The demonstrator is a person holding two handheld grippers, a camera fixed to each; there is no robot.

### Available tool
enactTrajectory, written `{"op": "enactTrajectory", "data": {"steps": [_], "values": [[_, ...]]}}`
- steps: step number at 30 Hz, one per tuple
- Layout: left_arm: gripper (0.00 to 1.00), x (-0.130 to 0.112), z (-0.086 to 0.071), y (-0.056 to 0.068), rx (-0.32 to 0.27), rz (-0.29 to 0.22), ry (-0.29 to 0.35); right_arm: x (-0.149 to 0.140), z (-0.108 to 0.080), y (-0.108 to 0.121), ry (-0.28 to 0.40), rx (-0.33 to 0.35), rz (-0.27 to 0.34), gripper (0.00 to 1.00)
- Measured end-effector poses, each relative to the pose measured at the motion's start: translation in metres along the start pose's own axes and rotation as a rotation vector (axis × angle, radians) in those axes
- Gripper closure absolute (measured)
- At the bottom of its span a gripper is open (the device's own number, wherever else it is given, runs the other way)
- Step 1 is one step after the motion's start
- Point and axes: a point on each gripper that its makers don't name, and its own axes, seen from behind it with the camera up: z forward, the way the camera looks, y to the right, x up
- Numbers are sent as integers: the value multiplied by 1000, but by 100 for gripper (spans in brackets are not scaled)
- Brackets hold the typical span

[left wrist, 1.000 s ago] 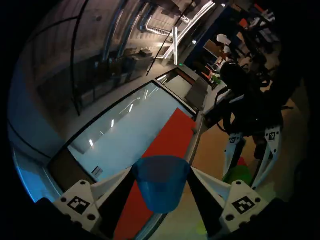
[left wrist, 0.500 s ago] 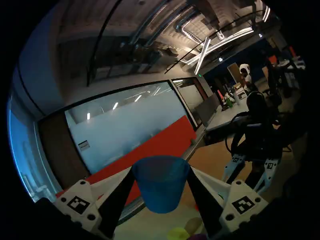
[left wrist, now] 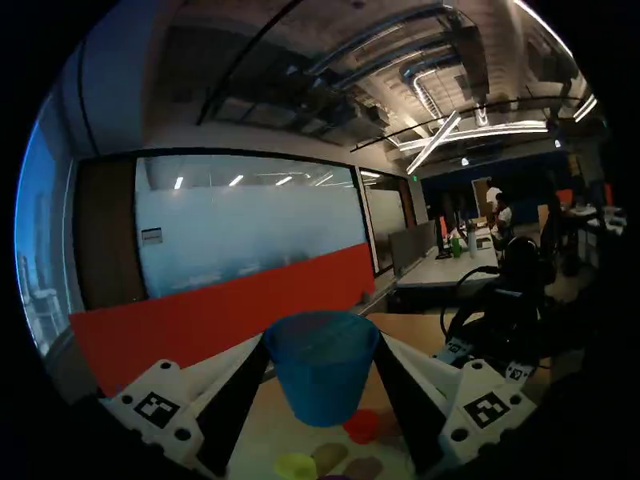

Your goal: Pour water

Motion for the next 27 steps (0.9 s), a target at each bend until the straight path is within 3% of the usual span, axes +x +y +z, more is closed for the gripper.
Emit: {"op": "enactTrajectory", "data": {"steps": [3,17,27], "values": [[12,-4,3,-2,-4,-37,-1,2,0,-1,1,-1,1,9],[12,-18,-1,-2,-7,-90,-5,3,-6,1,0,-20,10,9],[11,-49,-12,5,-10,-113,-48,2,-20,12,-10,-57,17,9]]}}
